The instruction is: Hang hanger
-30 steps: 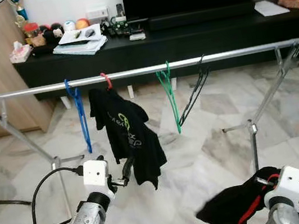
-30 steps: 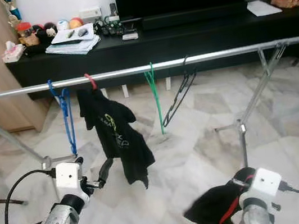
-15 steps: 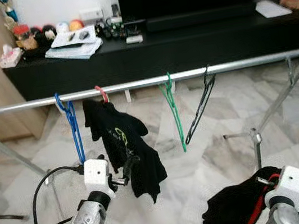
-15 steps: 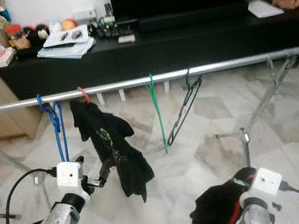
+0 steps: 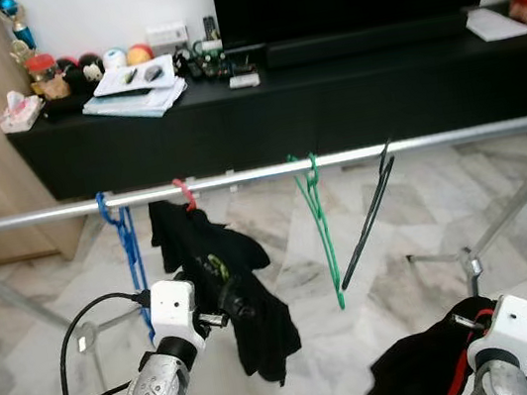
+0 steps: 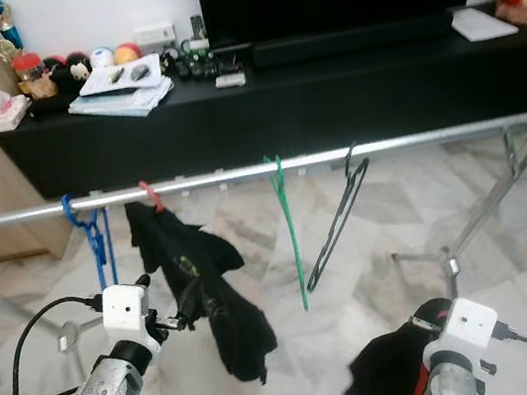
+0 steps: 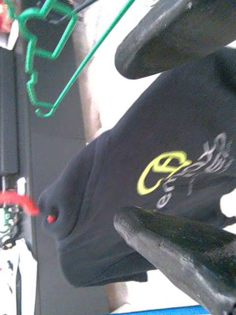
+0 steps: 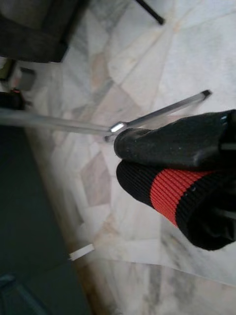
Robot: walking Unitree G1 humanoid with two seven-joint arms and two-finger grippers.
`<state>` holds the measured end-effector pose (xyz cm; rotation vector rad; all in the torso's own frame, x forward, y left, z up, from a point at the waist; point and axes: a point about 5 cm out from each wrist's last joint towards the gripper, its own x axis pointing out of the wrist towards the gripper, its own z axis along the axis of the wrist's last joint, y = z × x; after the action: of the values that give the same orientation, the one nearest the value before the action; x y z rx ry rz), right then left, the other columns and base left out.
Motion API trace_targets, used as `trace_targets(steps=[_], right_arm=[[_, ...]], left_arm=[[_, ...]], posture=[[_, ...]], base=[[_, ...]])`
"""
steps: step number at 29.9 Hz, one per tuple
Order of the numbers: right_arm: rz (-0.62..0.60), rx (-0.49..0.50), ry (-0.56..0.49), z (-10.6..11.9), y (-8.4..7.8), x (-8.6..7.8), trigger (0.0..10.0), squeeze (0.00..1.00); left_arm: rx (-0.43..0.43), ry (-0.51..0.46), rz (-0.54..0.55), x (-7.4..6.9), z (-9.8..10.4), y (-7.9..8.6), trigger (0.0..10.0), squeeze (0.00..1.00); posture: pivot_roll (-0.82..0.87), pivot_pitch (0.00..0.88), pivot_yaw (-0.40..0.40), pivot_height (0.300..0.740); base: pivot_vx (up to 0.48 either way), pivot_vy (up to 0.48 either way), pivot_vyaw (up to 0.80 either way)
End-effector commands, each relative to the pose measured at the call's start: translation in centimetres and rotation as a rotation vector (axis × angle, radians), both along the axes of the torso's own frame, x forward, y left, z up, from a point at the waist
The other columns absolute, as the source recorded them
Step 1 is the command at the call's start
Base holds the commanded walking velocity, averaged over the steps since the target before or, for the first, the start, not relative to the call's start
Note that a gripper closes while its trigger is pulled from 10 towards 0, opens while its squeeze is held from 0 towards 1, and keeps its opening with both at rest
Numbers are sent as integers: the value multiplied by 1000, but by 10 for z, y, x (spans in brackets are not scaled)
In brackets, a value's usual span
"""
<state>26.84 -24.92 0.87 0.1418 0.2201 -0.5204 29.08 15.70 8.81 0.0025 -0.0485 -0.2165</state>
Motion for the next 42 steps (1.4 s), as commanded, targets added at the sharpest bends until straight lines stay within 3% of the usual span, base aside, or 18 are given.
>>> trace_targets(steps=[1, 7, 24, 42], right_arm=[[14, 7, -16, 2, 7, 3, 10000, 0], [18, 8, -13, 1, 7, 4, 10000, 0], [22, 6, -9, 1, 8, 4, 10000, 0], [26, 10, -2, -1, 10, 3, 10000, 0]], left_arm=[[7, 9, 24, -2, -2, 9, 10000, 0], [36, 6, 4, -3, -3, 5, 10000, 0], [25, -3, 7, -2, 1, 5, 10000, 0], [8, 8, -14, -2, 1, 1, 10000, 0]], posture=[[-64, 74, 17, 740], [-65, 63, 17, 740], [-59, 71, 14, 740], [-58, 69, 11, 740]], base=[[0, 0, 0], [0, -114, 0], [0, -453, 0], [0, 0, 0]])
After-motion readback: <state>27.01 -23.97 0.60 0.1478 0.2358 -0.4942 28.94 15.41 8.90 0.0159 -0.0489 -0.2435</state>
